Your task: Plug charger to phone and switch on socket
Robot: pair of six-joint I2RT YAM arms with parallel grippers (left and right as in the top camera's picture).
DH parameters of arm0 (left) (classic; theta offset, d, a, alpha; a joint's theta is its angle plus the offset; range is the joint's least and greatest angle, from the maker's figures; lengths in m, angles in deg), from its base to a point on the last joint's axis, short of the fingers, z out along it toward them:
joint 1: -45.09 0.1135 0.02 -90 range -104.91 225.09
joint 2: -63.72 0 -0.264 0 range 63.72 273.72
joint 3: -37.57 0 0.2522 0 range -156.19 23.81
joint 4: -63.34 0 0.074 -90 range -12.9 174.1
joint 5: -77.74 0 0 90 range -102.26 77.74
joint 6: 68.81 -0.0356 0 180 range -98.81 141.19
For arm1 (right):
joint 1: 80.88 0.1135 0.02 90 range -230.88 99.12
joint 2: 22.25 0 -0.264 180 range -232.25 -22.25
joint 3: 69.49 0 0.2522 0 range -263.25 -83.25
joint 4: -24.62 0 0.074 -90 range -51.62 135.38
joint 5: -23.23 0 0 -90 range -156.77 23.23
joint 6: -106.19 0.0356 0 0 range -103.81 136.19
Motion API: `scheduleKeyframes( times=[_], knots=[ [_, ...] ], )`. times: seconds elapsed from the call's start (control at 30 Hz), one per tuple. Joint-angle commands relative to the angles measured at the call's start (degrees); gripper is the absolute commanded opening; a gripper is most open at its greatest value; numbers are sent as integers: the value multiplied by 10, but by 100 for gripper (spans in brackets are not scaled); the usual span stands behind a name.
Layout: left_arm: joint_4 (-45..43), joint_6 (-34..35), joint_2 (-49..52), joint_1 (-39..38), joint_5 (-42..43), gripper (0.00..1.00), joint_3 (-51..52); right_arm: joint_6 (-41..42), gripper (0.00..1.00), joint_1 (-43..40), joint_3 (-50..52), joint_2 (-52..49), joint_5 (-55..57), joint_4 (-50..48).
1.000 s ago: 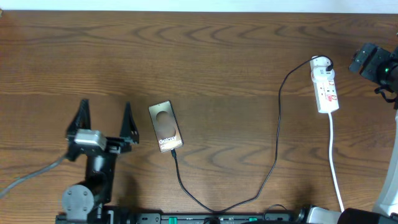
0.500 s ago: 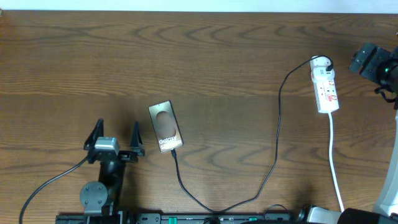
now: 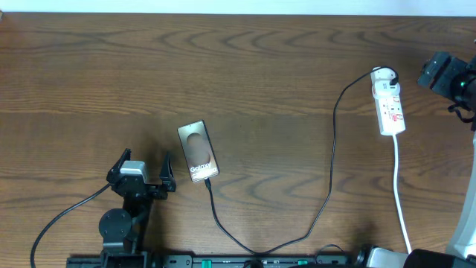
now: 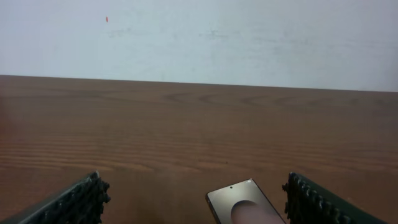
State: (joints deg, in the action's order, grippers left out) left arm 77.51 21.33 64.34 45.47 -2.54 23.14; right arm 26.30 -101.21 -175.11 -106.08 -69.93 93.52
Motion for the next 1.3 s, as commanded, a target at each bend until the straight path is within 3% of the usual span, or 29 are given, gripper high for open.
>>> scheduleKeyframes(
  times=[0.0, 1.07, 1.17, 1.27],
  knots=[
    [28, -1, -4, 3, 14, 89, 4, 5, 99, -2, -2, 6, 2, 0],
    [28, -1, -4, 3, 14, 89, 4, 6, 99, -2, 7, 20, -5, -6],
    [28, -1, -4, 3, 14, 89, 4, 6, 99, 4, 52, 59, -37, -55],
    [28, -1, -4, 3, 14, 89, 4, 6, 99, 26, 146, 123, -57, -167]
  ],
)
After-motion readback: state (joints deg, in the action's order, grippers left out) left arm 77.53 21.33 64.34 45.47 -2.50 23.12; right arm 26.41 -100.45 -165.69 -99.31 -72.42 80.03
